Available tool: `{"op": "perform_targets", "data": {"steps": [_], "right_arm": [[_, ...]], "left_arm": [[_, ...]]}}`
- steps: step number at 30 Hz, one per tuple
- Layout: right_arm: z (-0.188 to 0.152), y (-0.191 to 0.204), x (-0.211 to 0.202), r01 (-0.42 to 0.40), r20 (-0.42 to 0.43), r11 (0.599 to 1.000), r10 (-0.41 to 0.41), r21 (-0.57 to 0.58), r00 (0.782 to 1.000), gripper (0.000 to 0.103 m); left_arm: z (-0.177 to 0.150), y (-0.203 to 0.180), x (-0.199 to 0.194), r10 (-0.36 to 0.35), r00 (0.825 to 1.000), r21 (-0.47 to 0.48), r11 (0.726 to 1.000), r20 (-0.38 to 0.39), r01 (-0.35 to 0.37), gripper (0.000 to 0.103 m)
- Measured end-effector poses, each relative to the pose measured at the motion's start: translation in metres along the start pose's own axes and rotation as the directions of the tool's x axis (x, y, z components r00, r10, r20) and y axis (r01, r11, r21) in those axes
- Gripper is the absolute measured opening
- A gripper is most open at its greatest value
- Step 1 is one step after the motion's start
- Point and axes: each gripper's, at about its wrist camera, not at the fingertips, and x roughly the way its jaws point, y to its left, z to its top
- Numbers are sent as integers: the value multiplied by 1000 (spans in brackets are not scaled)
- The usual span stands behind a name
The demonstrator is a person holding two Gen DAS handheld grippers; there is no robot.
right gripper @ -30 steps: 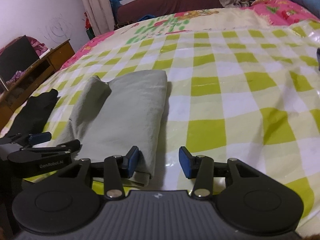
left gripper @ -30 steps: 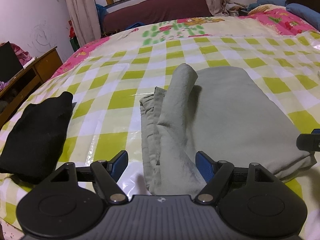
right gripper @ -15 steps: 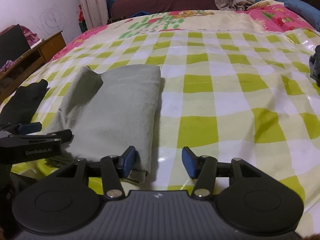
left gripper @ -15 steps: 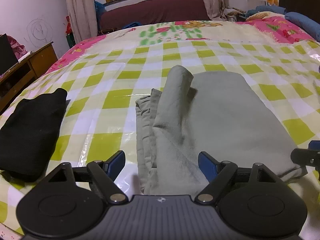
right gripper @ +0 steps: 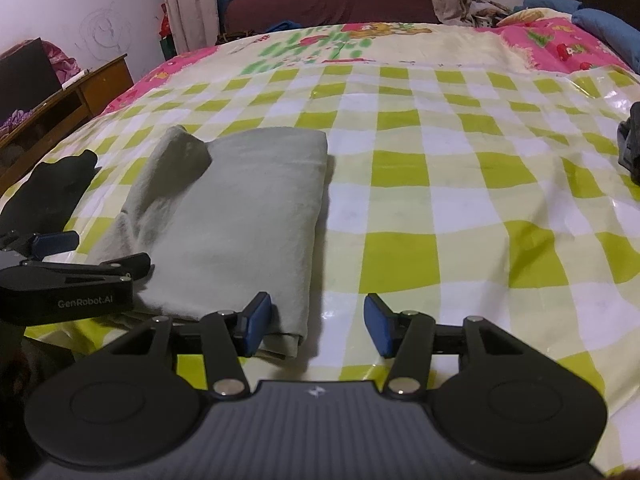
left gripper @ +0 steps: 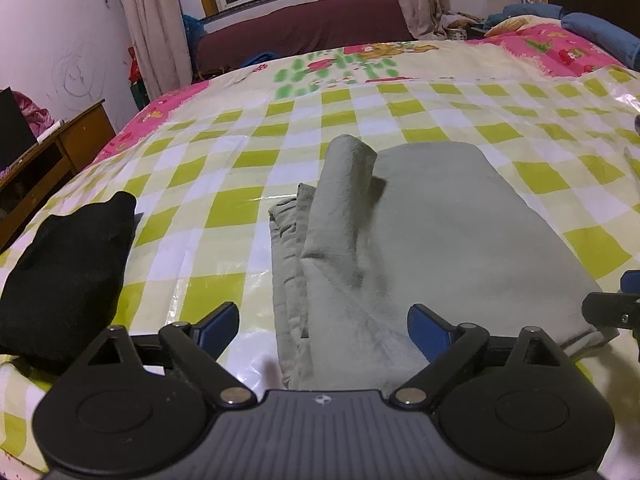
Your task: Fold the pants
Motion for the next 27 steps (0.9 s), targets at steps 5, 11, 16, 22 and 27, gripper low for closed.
{"op": "perform_targets", "data": {"steps": [5, 11, 16, 22, 27], "right_arm": [[-1, 0, 0, 3, 0, 1000, -3, -2, 1000, 54], [-1, 1, 1, 2, -1, 1000, -2, 0, 1000, 57], [-2, 0, 1, 0, -2, 1000, 0, 1, 1000, 57], [-1, 0, 0, -22, 3, 1000, 22, 11, 1000, 57], [0, -3, -3, -39, 13, 999, 38, 26, 999, 57]], "left_arm": [[0, -2, 0, 4, 1000, 11, 1000, -3, -4, 103], [0, -4, 2, 2, 1000, 27, 1000, -15, -2, 103], [0, -5, 2, -3, 1000, 34, 999, -17, 4, 103], [0, -3, -3, -24, 999, 6, 1000, -38, 24, 103], [-5, -6, -12, -29, 999, 5, 1000, -40, 29, 103]]}}
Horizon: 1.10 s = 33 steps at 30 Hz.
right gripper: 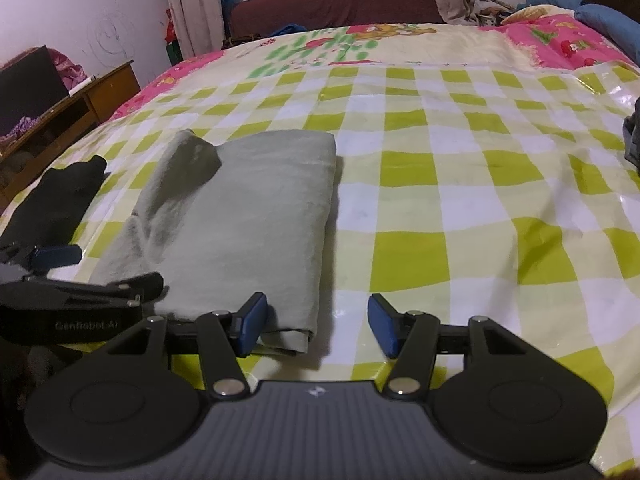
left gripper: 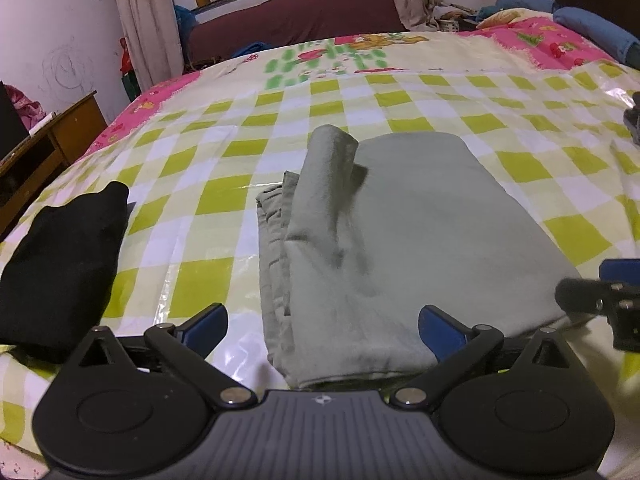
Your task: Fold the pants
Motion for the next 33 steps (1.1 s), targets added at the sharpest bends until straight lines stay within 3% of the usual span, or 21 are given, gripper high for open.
{"op": "perform_targets", "data": {"steps": [33], "right_arm": [[-10, 9, 7, -40, -52, 999, 39, -27, 998, 60]], "left_arm": [[-3, -13, -5, -39, 999, 27, 999, -27, 40, 103]]}}
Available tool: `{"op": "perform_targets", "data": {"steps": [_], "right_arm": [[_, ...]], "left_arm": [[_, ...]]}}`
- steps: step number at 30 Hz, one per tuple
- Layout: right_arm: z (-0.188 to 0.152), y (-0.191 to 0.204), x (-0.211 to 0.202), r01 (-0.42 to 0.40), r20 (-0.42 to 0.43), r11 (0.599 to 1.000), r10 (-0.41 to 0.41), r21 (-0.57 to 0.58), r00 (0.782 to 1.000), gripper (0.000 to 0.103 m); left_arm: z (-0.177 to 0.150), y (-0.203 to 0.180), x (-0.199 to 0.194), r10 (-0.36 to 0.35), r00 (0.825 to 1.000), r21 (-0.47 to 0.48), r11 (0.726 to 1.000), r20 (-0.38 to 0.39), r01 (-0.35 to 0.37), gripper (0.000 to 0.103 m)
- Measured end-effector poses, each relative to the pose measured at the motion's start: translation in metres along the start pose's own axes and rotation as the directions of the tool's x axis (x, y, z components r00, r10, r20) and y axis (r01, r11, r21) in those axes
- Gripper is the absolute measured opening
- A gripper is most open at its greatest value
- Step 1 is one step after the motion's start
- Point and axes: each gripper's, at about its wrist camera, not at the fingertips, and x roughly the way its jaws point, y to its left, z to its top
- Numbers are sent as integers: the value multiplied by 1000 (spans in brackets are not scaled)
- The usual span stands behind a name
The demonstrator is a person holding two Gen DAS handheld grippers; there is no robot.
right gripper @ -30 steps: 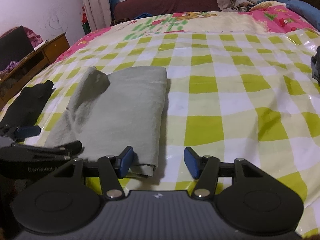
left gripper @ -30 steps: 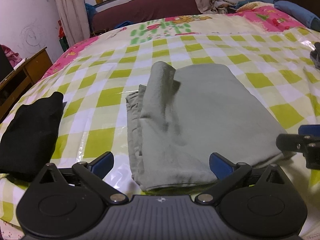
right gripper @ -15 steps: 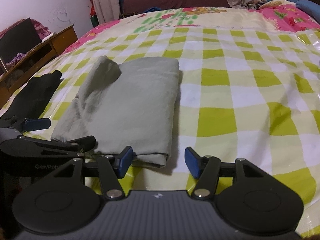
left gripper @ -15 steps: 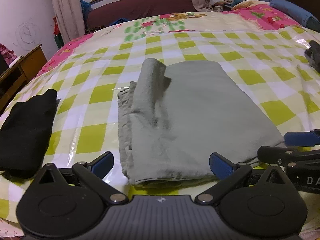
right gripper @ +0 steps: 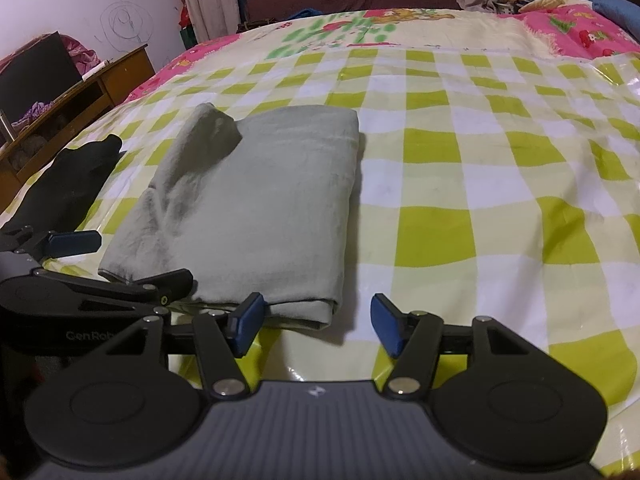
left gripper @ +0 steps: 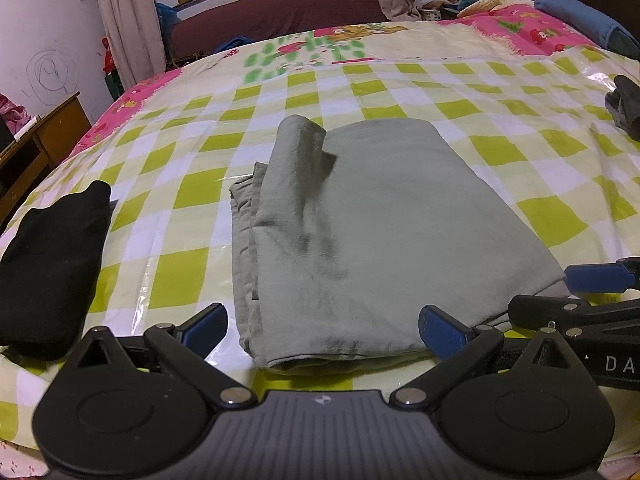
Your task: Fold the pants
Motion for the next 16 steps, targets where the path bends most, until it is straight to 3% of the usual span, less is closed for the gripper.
{"op": "perform_targets", "data": {"steps": [16], "right_arm": [[-2, 0, 1, 1, -4, 1000, -1, 7, 1000, 61]], "left_arm": [[-1, 1, 1, 1, 1000, 1, 1000, -7, -1, 103]]}}
